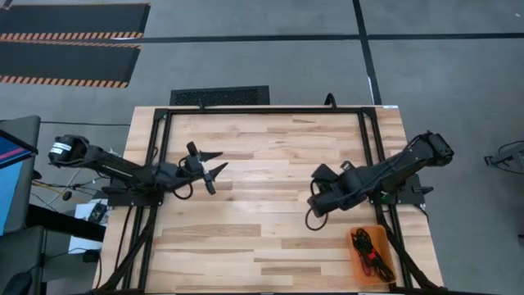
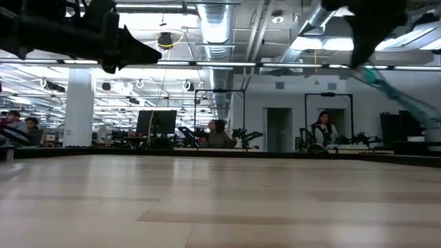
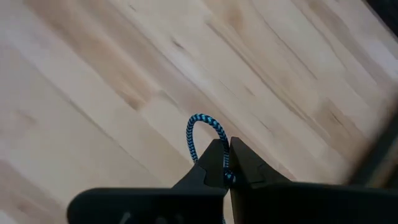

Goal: Pick and place USB-C Cables
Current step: Put the black blue charger cable into the orange bin

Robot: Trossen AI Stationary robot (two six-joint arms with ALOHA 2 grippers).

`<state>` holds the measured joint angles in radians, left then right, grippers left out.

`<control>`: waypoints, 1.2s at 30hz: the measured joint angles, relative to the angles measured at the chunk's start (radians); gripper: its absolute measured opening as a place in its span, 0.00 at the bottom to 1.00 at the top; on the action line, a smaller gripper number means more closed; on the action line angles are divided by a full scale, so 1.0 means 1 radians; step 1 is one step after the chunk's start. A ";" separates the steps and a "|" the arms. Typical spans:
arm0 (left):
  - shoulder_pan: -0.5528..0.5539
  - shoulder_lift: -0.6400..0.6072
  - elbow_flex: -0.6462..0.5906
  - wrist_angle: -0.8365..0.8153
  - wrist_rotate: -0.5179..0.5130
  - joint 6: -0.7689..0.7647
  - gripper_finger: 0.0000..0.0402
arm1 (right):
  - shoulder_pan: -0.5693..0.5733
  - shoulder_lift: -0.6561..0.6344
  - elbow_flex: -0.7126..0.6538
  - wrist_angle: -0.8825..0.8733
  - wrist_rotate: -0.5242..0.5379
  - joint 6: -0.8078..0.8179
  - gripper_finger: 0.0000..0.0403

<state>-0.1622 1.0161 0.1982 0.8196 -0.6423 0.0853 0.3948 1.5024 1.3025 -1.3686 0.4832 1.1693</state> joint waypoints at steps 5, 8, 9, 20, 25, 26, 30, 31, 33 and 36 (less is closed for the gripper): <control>0.069 0.000 0.000 0.013 0.064 -0.005 0.43 | 0.046 -0.030 0.000 -0.176 -0.075 0.185 0.03; 0.110 0.000 0.000 0.014 0.091 -0.019 0.43 | 0.095 -0.069 0.000 -0.201 -0.133 0.285 0.03; 0.123 0.000 0.000 0.013 0.102 -0.026 0.43 | 0.114 -0.086 0.000 -0.201 -0.149 0.310 0.03; 0.163 0.000 0.000 -0.024 0.257 -0.118 0.43 | 0.343 -0.162 0.000 -0.192 -0.453 0.647 0.03; 0.163 0.000 0.000 -0.028 0.275 -0.135 0.43 | 0.432 -0.108 0.000 -0.114 -0.515 0.737 0.03; 0.163 0.000 0.000 -0.029 0.275 -0.135 0.43 | 0.447 -0.095 0.000 -0.096 -0.515 0.747 0.03; 0.163 0.000 0.000 -0.042 0.274 -0.150 0.43 | 0.491 -0.035 0.000 -0.061 -0.515 0.792 0.03; 0.163 0.000 0.000 -0.046 0.272 -0.151 0.43 | 0.498 -0.018 0.000 -0.058 -0.516 0.799 0.03; 0.163 0.000 0.000 -0.046 0.272 -0.152 0.43 | 0.510 0.016 0.000 -0.045 -0.536 0.804 0.03; 0.163 0.000 0.000 -0.045 0.272 -0.153 0.43 | 0.515 0.064 0.000 -0.011 -0.599 0.802 0.03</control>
<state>0.0010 1.0161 0.1982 0.7741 -0.3706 -0.0677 0.9100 1.5669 1.3024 -1.3801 -0.1154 1.9718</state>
